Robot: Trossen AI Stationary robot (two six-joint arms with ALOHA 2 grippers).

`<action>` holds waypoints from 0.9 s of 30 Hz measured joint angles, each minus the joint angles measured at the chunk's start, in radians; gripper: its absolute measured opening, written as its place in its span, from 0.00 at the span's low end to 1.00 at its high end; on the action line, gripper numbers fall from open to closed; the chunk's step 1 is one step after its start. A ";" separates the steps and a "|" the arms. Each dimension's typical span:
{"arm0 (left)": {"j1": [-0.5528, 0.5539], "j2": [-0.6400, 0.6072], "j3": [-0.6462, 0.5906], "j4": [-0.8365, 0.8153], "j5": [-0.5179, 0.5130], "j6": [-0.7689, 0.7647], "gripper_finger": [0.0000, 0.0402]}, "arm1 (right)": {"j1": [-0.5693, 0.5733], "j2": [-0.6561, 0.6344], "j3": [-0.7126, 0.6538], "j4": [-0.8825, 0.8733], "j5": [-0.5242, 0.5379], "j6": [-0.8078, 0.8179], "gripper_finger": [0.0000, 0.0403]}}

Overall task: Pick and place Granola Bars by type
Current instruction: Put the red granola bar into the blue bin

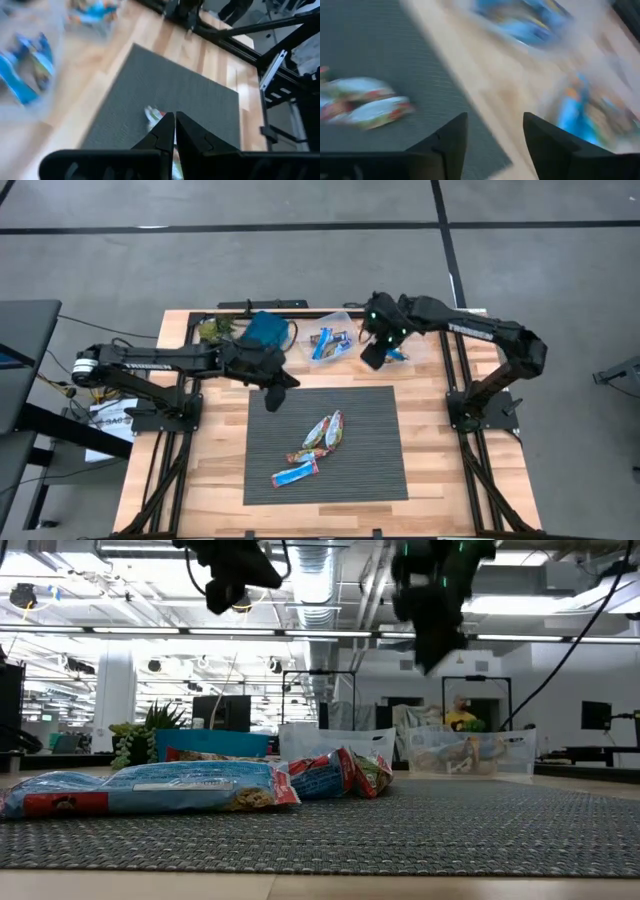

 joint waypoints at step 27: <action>-0.198 0.661 0.153 -0.001 0.016 -0.571 0.39 | 0.420 -0.454 -0.434 0.240 -0.072 0.055 0.38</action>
